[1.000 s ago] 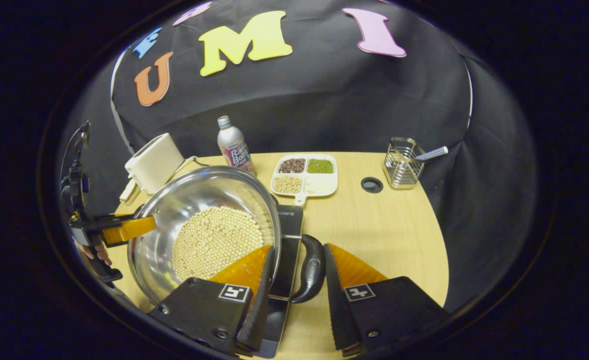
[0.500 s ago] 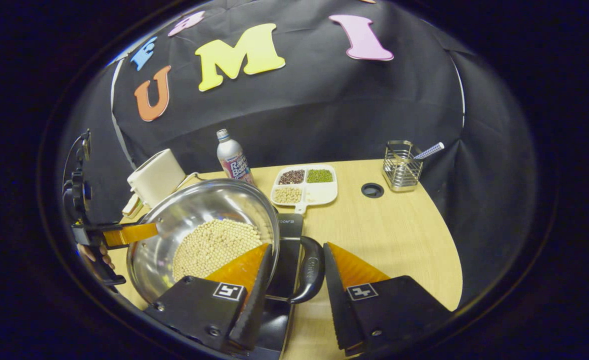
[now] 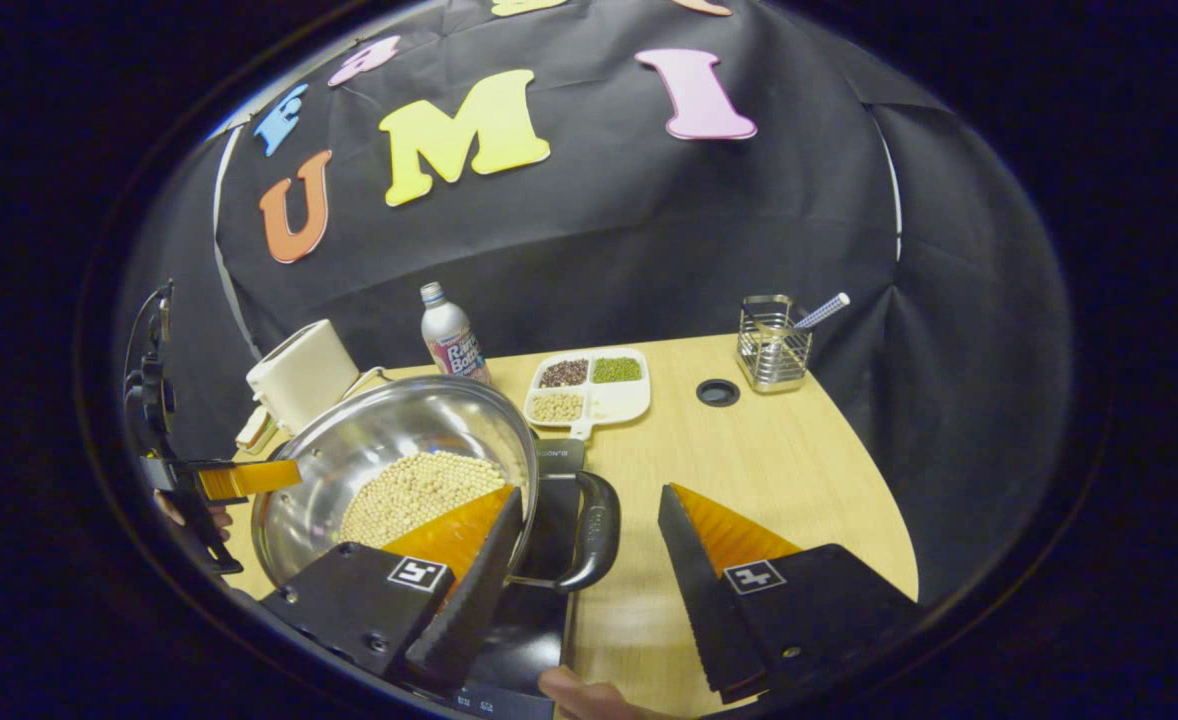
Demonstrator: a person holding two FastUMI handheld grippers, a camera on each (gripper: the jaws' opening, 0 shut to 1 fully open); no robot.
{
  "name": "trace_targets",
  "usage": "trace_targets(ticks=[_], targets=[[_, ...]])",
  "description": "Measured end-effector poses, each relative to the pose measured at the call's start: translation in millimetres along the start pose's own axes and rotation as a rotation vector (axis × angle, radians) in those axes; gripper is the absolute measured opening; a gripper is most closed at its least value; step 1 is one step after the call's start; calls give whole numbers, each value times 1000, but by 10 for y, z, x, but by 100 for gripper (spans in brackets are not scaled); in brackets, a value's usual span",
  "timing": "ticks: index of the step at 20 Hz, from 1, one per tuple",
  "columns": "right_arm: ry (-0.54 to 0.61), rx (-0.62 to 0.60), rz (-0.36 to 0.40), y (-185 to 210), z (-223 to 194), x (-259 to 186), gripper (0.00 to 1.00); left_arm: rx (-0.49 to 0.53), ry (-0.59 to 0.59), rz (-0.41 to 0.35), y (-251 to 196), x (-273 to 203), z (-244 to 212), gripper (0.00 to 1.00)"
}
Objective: First push the handle of the pot to place it horizontally, then grasp the pot with both hands and set it on the induction cooktop.
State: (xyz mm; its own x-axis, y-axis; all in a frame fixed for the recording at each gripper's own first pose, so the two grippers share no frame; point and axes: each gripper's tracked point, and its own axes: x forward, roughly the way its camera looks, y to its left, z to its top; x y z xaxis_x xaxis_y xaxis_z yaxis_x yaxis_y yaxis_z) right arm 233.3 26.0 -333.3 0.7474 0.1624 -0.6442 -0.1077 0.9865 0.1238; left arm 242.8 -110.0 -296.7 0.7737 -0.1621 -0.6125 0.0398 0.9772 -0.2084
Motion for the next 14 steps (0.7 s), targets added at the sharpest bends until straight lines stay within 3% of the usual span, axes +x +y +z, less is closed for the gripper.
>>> trace_targets(ticks=[5,8,14], targets=[[-54,5,-27,-8,10,-358,82,1,-71,10,16,-404,88,96],[-76,-14,-24,59,-52,-623,88,-5,-112,15,25,-680,98,96],[-151,-86,-37,208,-170,-1178,89,13,-194,46,-10,-1188,17,96]])
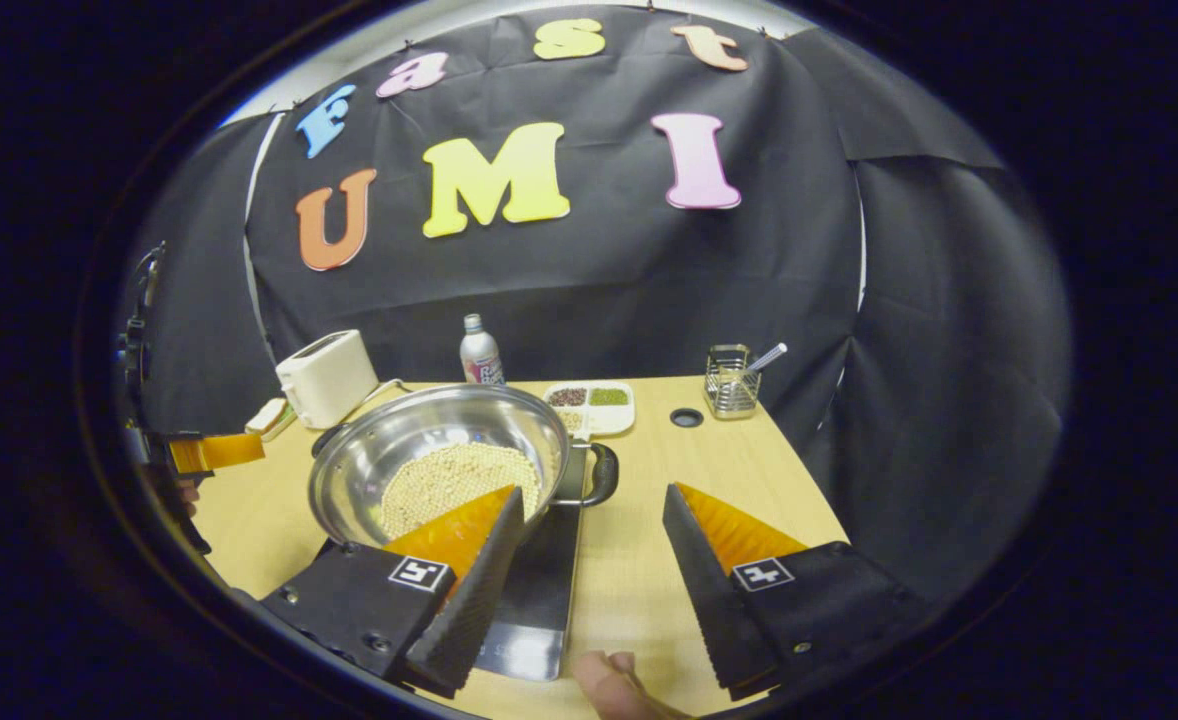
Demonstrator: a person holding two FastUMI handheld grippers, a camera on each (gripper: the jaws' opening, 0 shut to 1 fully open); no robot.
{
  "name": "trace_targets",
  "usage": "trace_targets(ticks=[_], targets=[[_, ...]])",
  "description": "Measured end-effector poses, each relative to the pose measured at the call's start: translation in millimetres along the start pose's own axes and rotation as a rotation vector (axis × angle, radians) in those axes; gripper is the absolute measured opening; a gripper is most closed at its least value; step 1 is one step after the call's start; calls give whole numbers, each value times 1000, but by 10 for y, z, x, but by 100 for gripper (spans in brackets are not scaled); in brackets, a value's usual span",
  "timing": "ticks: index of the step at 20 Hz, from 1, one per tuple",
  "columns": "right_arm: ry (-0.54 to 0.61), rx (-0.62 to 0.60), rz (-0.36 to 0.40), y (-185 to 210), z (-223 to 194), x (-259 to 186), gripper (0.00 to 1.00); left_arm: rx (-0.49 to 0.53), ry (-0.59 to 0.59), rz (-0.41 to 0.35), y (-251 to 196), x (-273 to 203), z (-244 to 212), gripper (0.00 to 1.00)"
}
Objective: First push the handle of the pot to place it horizontally, then grasp the pot with both hands and set it on the induction cooktop.
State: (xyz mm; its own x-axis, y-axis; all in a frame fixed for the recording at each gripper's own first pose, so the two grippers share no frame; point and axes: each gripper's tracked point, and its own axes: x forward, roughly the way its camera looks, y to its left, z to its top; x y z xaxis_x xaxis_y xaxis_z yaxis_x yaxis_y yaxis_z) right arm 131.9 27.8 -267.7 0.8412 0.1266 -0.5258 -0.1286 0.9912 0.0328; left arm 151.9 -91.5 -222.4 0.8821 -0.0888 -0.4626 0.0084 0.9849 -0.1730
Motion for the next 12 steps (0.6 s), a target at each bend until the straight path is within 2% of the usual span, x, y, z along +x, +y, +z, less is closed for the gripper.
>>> trace_targets(ticks=[5,8,12], targets=[[-100,2,-13,29,76,-572,89,31,-93,-24,-164,-523,64,96],[-175,-7,-34,-10,158,-922,96,72,-155,-19,-201,-903,109,96],[-282,-39,-63,-3,361,-1438,96,75,-263,-39,-341,-1458,326,95]])
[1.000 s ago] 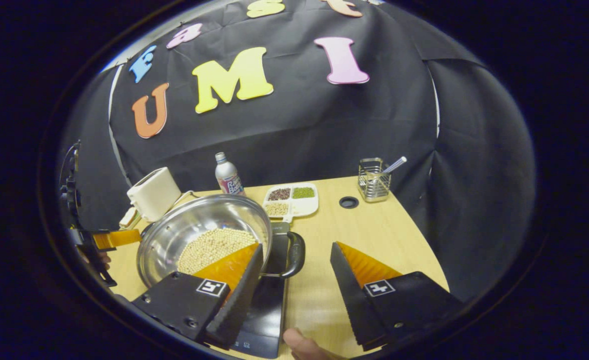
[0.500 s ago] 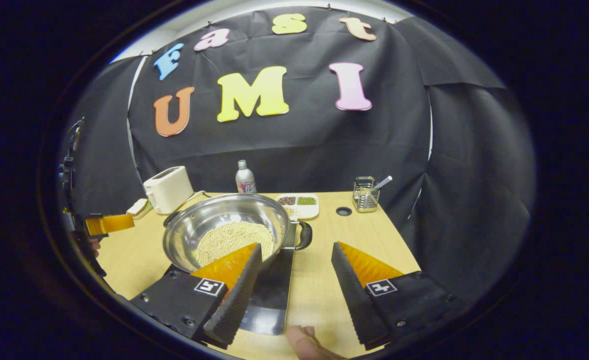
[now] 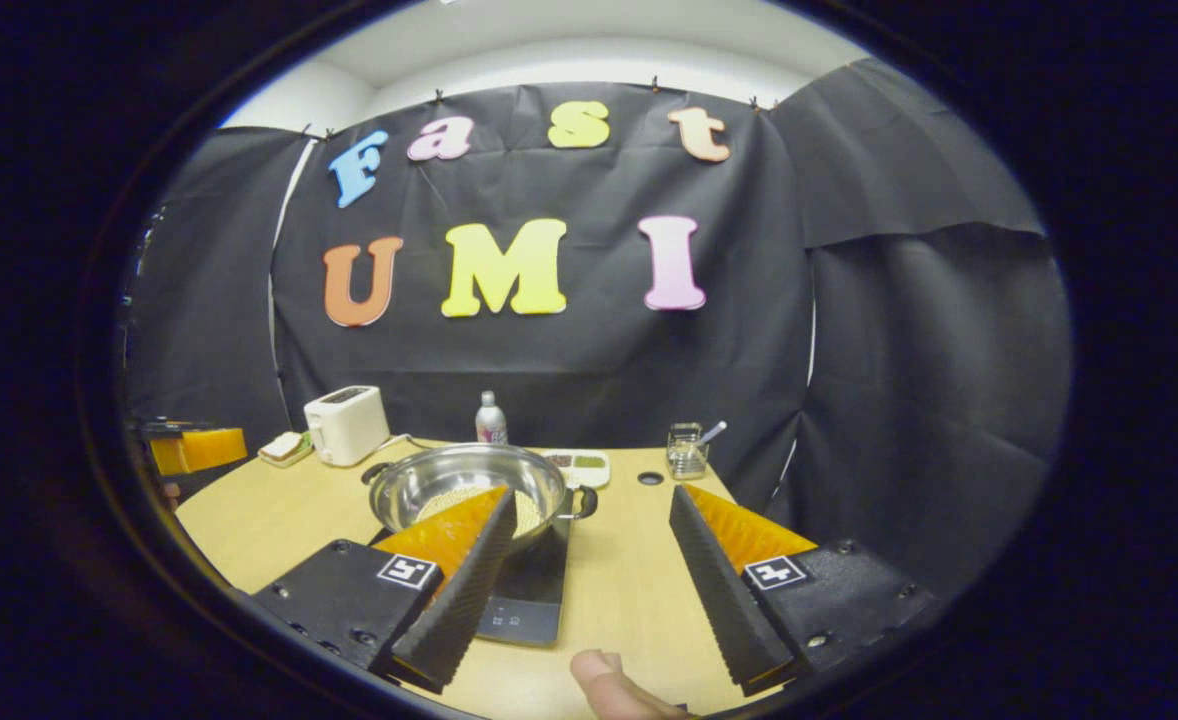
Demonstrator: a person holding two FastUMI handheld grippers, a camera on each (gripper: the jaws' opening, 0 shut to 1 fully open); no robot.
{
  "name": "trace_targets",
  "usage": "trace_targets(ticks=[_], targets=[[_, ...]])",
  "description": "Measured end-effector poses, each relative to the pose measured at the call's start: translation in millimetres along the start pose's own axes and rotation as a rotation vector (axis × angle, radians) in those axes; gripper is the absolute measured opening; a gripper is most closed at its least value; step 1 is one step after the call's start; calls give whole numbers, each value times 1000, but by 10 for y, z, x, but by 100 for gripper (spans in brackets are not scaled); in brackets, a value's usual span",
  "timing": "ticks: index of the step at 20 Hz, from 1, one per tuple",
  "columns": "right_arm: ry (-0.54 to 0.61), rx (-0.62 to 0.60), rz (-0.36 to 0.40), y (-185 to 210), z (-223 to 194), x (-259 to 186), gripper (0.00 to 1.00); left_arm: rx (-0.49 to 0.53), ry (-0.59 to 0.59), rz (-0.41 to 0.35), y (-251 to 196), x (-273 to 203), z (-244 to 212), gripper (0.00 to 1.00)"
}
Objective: First push the handle of the pot to place it horizontally, then grasp the pot with both hands and set it on the induction cooktop.
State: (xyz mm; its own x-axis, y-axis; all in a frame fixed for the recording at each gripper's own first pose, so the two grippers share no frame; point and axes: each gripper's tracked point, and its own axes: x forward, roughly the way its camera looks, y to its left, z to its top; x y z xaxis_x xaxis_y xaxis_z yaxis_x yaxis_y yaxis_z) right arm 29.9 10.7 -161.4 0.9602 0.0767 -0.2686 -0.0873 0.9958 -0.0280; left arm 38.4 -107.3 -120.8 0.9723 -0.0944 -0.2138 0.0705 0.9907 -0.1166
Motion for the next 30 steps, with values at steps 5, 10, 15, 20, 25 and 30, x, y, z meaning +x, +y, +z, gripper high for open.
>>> trace_targets(ticks=[5,10,15,20,25,30], targets=[[-117,-2,-1,25,478,-504,98,29,-125,6,-45,-554,460,95],[-223,11,-24,-15,885,-974,98,31,-219,38,-1,-902,766,95],[-343,-7,-64,-85,1104,-1456,98,-22,-365,-7,-70,-1174,1091,95],[-384,30,-64,-121,1034,-1720,98,-3,-341,-22,-47,-1316,865,95],[-388,5,-105,-213,1013,-1703,97,93,-316,15,-54,-1254,772,95],[-405,2,-144,-295,1047,-1684,97,99,-324,-11,-147,-1259,769,95]])
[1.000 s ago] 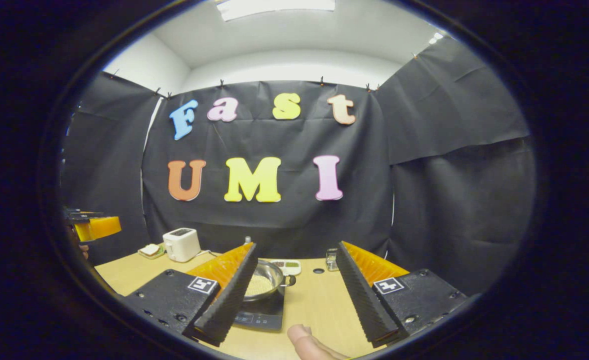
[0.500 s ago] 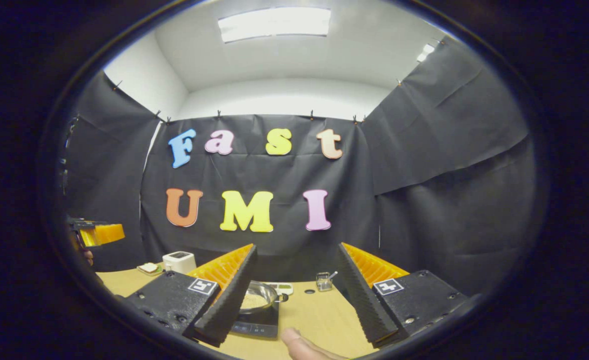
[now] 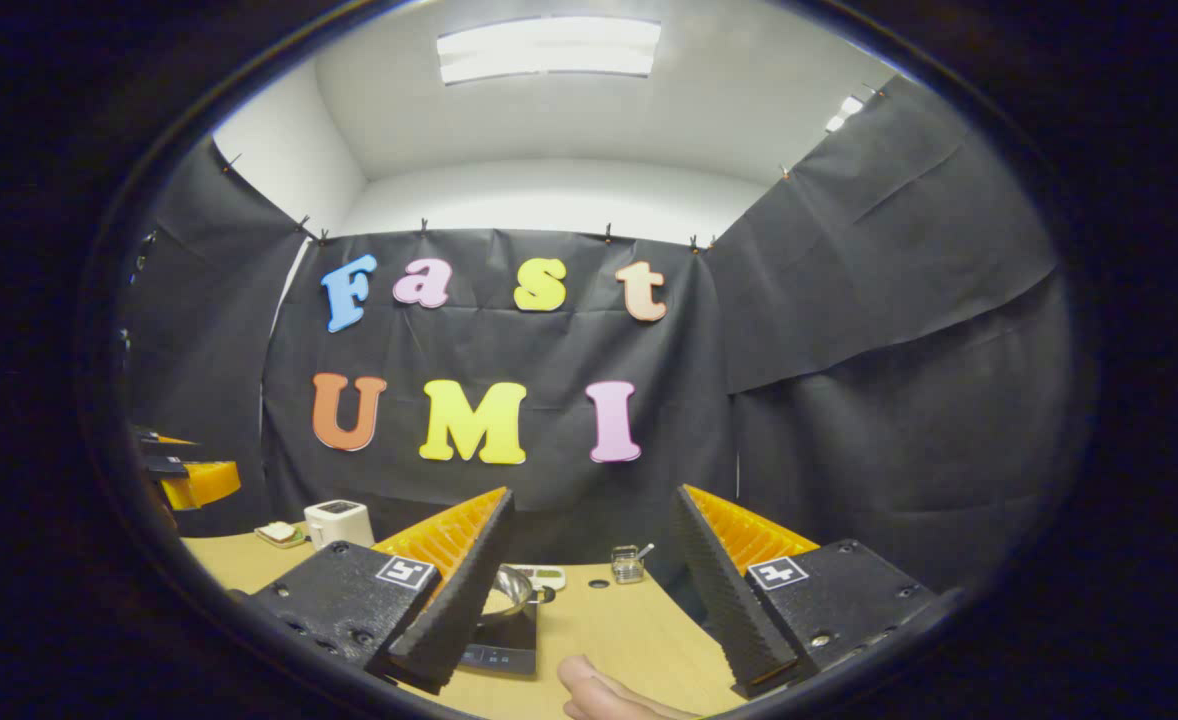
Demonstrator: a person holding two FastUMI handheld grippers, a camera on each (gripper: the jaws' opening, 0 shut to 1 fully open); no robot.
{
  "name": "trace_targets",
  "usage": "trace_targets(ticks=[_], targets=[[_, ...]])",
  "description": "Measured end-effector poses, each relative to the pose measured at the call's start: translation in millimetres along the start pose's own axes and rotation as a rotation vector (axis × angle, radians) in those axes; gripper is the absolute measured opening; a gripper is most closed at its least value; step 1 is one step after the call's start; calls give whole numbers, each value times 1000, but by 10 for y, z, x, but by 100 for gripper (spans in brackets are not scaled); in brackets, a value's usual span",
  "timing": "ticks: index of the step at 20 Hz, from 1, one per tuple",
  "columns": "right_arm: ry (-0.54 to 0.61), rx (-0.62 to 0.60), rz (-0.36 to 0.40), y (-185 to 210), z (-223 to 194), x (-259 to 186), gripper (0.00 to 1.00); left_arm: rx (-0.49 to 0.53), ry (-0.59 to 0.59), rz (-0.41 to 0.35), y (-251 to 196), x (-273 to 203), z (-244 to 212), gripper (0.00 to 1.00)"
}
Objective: First push the handle of the pot to place it horizontally, then grasp the pot with both hands and set it on the induction cooktop.
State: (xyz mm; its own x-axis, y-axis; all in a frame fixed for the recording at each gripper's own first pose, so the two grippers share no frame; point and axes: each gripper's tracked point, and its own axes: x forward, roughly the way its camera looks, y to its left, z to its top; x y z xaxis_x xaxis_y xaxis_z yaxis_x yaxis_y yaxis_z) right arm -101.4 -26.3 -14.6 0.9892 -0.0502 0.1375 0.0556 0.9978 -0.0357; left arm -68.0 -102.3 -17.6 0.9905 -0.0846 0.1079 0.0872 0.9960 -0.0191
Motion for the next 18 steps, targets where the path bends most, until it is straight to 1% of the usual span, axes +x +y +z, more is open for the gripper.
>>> trace_targets(ticks=[1,3,5,8,9,11,12,13,18], targets=[[-7,-3,-1,22,-10,5,96,4,0,-2,-9,2,-3,95],[-9,7,35,115,-6,-8,98,16,-1,-1,-16,0,-9,95],[-1,20,53,110,-37,-21,98,20,1,-1,-29,12,-19,95],[2,22,37,28,-57,0,98,21,9,-5,-39,10,-55,95],[6,21,36,27,-71,7,97,23,10,-5,-45,4,-51,95],[6,25,45,49,-73,14,99,33,7,3,-35,-6,-46,95],[12,23,52,71,-91,26,98,40,5,6,-33,-5,-48,84],[16,19,59,75,-114,24,99,48,5,7,-42,6,-55,95],[12,9,68,79,-134,15,98,52,18,-1,-71,3,-104,96]])
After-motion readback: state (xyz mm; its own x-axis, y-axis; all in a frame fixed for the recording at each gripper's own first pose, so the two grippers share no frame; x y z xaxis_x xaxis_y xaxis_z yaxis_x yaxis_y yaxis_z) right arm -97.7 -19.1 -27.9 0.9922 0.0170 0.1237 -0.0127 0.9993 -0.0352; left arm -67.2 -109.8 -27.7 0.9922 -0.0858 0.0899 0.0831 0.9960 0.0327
